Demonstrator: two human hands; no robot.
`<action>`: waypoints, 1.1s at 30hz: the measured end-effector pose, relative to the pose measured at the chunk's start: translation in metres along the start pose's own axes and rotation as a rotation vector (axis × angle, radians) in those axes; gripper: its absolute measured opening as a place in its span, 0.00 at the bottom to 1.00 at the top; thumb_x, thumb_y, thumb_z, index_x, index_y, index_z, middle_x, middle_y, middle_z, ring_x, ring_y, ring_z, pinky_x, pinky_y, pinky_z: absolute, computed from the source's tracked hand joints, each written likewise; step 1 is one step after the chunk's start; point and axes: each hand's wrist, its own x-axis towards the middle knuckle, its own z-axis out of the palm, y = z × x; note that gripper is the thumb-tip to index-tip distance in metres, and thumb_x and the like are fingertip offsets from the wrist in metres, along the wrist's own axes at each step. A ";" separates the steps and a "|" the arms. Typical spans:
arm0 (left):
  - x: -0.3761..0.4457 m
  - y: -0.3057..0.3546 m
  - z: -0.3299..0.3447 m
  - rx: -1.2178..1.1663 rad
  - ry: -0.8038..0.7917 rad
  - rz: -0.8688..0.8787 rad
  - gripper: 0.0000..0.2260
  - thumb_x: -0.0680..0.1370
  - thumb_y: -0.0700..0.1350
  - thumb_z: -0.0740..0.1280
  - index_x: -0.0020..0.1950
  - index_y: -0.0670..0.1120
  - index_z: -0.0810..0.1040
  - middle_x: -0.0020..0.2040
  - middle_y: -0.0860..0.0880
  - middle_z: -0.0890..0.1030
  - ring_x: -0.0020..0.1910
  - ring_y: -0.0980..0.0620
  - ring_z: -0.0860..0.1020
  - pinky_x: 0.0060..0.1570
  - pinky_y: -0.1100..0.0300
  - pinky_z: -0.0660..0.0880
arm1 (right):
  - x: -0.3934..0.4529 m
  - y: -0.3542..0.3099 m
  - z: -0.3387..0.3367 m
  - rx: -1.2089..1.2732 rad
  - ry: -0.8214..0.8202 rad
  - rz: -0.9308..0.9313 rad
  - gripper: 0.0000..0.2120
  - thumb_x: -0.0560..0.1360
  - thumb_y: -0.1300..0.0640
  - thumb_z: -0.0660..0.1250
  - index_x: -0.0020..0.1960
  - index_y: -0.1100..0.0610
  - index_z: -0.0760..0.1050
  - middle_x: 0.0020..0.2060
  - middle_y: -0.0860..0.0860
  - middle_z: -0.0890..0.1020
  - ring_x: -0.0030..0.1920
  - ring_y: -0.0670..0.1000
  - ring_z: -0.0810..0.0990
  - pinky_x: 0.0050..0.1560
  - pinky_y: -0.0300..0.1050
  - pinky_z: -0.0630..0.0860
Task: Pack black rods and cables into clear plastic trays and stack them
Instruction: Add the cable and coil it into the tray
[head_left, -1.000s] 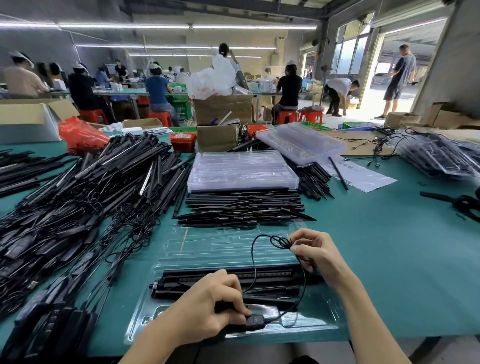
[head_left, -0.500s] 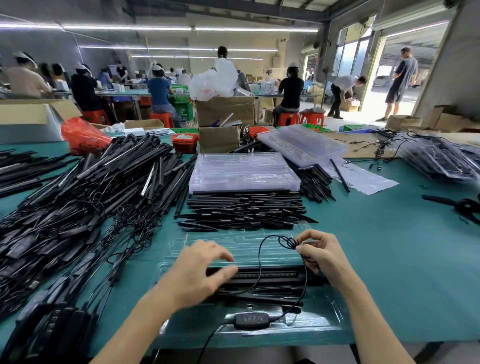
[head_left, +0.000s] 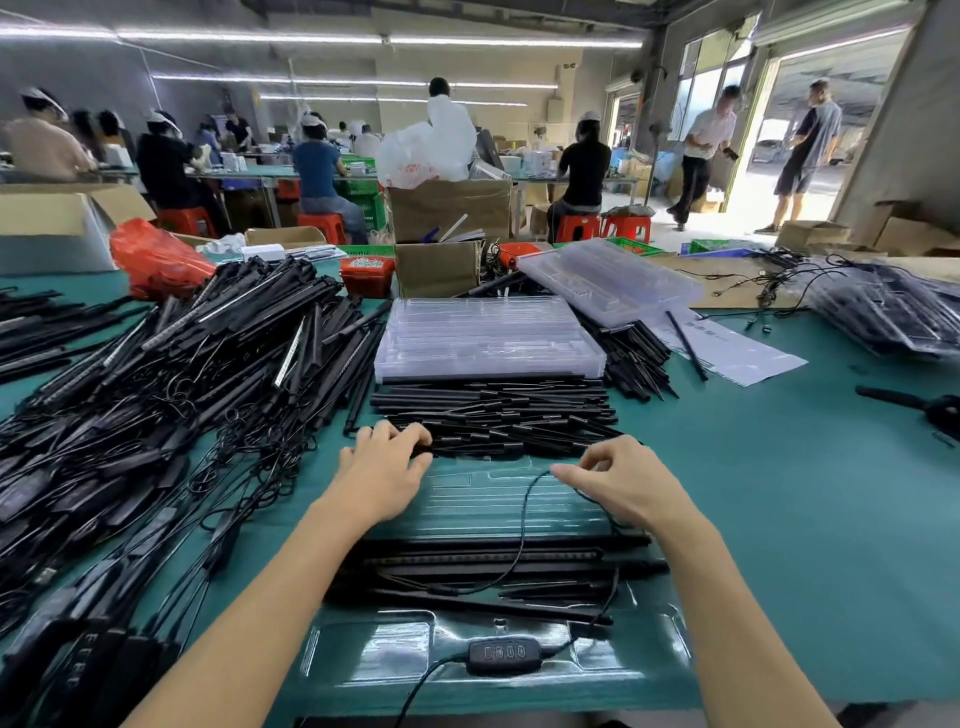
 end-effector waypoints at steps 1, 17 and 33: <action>0.004 0.001 0.001 -0.008 -0.015 0.002 0.11 0.84 0.56 0.56 0.66 0.60 0.69 0.59 0.50 0.68 0.64 0.47 0.65 0.63 0.46 0.64 | 0.003 -0.002 0.004 -0.021 0.042 -0.008 0.17 0.70 0.36 0.71 0.39 0.50 0.79 0.32 0.44 0.78 0.33 0.46 0.76 0.37 0.43 0.74; 0.039 0.009 0.005 -0.053 0.085 -0.006 0.25 0.74 0.65 0.69 0.66 0.56 0.71 0.58 0.48 0.67 0.62 0.46 0.69 0.61 0.47 0.73 | 0.058 -0.019 0.032 -0.284 0.045 0.052 0.36 0.71 0.42 0.71 0.73 0.48 0.60 0.67 0.56 0.62 0.66 0.59 0.63 0.62 0.53 0.71; 0.062 0.012 0.015 -0.119 0.281 0.004 0.19 0.80 0.50 0.69 0.67 0.48 0.68 0.64 0.44 0.68 0.64 0.43 0.65 0.60 0.51 0.70 | 0.081 -0.014 0.038 -0.092 0.221 0.004 0.15 0.76 0.55 0.71 0.54 0.57 0.67 0.58 0.55 0.69 0.48 0.56 0.74 0.45 0.48 0.73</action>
